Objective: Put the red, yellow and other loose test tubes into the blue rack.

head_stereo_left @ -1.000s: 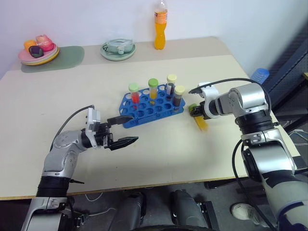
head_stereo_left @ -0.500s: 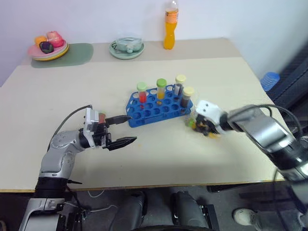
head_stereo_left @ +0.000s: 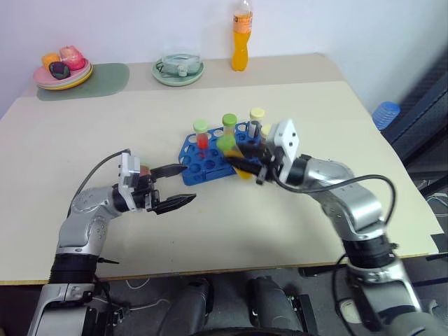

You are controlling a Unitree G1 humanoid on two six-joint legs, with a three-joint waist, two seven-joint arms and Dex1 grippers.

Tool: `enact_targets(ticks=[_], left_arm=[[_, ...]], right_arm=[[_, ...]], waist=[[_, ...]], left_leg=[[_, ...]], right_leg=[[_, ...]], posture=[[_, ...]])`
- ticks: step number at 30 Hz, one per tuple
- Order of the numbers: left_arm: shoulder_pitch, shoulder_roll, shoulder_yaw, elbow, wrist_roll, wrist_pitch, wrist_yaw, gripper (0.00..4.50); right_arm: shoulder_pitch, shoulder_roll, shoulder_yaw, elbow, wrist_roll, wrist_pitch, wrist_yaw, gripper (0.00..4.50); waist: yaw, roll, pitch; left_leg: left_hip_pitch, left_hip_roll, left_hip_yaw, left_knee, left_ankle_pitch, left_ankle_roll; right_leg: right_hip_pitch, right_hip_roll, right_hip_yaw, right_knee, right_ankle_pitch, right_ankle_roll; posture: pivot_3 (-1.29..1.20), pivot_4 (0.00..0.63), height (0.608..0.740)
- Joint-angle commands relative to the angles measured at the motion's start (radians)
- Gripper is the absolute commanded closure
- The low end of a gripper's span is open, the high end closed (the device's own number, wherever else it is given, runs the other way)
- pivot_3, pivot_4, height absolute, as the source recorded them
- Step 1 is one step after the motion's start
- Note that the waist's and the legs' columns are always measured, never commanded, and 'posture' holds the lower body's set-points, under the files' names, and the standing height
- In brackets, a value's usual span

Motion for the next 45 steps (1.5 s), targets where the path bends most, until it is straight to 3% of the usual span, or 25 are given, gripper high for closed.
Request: enact_targets(ticks=[1, 8, 16, 23, 45], left_arm=[[0.001, 0.011, 0.035, 0.000, -0.023, 0.000, -0.007, 0.00], [0.021, 0.020, 0.060, -0.018, -0.032, 0.012, 0.002, 0.00], [0.050, 0.041, 0.080, -0.069, -0.049, 0.036, 0.025, 0.00], [0.059, 0.050, 0.089, -0.083, -0.051, 0.047, 0.030, 0.00], [0.059, 0.053, 0.087, -0.085, -0.051, 0.056, 0.022, 0.00]], right_arm=[[-0.044, 0.085, -0.018, 0.125, -0.086, -0.223, -0.086, 3.74], [-0.079, 0.240, 0.004, 0.498, -0.251, -0.653, -0.203, 3.74], [-0.105, 0.282, -0.009, 0.742, -0.303, -0.872, -0.253, 3.74], [-0.116, 0.286, -0.016, 0.823, -0.306, -0.942, -0.253, 3.74], [-0.050, 0.272, -0.019, 0.760, -0.293, -0.933, -0.235, 3.74]], waist=[[0.001, 0.000, 0.000], [-0.007, 0.000, 0.000], [-0.010, 0.000, 0.000], [-0.010, 0.001, 0.000], [-0.009, 0.001, 0.000]], left_leg=[[0.000, 0.000, 0.000, 0.000, 0.000, 0.000], [0.001, 0.000, 0.000, -0.001, 0.004, -0.007], [0.001, 0.000, 0.000, -0.002, 0.005, -0.009], [0.002, 0.000, 0.000, -0.002, 0.005, -0.009], [0.003, 0.000, 0.000, -0.002, 0.005, -0.009]], right_leg=[[0.000, 0.000, 0.000, 0.000, 0.000, 0.000], [-0.001, 0.001, 0.000, 0.001, 0.000, 0.000], [-0.001, 0.002, 0.001, 0.002, 0.000, 0.000], [0.000, 0.002, 0.001, 0.003, 0.000, 0.000], [0.000, 0.002, 0.001, 0.003, 0.000, 0.000]], posture=[[0.00, 0.150, 0.740], [0.00, 0.150, 0.740], [0.00, 0.150, 0.740], [0.00, 0.150, 0.740], [0.00, 0.150, 0.740]])
